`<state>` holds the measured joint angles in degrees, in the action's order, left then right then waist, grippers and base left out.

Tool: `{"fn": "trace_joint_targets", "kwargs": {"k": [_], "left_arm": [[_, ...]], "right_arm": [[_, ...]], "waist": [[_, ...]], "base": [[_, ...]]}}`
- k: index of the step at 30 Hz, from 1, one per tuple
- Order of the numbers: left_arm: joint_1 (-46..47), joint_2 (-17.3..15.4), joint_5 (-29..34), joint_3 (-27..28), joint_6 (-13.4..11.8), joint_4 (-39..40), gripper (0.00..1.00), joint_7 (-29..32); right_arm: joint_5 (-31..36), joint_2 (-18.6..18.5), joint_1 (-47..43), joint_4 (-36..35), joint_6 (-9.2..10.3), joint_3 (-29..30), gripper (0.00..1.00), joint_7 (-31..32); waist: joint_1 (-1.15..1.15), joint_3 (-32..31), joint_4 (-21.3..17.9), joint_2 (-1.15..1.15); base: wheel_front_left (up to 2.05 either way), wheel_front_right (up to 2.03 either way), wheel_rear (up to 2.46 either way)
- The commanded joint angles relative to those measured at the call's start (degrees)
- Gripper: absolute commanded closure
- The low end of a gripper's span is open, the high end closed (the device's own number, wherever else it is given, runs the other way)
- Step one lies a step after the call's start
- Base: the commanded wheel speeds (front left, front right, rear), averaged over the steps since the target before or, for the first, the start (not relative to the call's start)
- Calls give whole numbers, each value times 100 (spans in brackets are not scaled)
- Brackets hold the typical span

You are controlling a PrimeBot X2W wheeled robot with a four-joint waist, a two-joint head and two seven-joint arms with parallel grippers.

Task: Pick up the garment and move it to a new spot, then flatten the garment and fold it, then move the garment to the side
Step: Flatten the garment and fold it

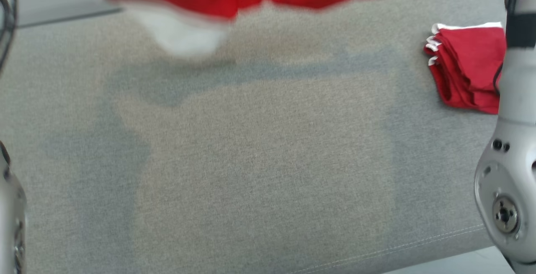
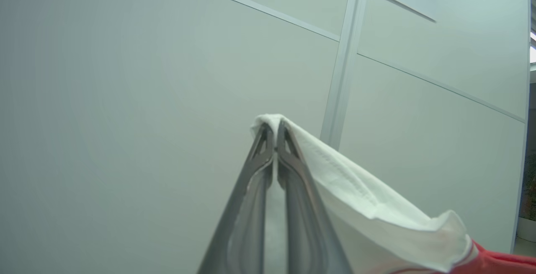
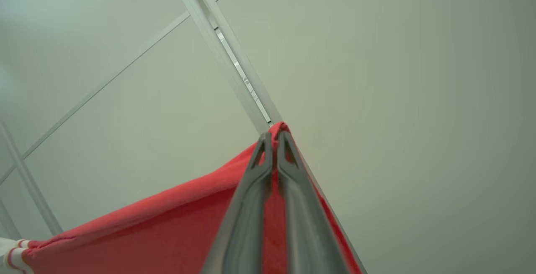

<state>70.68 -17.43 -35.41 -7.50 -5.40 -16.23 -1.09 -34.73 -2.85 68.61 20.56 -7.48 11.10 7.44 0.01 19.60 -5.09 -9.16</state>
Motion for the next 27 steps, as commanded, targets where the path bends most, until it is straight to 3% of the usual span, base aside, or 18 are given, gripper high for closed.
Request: {"fn": "trace_joint_targets", "kwargs": {"k": [1,5,13,22,27], "left_arm": [[350,11,118,-23,71,-293,100,-289],[738,235,41,-8,311,-1015,100,-837],[-487,629,-271,7,960,-1384,100,-1337],[-2671,925,-190,349,1164,301,100,-1409],[-3812,1002,-104,364,1026,1160,100,-1401]], "right_arm": [[105,-11,294,379,-2,2,100,-293],[117,-9,662,1173,-2,-240,100,-847],[-216,-245,-184,2162,-2,-1325,100,-1329],[-1198,-642,-1341,1809,-2,-2462,100,-1627],[-1545,-904,-1865,1463,-2,-2796,100,-1796]], "waist": [[-1,580,163,-1],[-1,946,278,-1],[-1,1326,474,-1],[-1,1166,482,-1],[-1,901,497,-1]], "base": [[0,0,0],[0,0,0],[0,0,0],[0,0,0],[0,0,0]]}}
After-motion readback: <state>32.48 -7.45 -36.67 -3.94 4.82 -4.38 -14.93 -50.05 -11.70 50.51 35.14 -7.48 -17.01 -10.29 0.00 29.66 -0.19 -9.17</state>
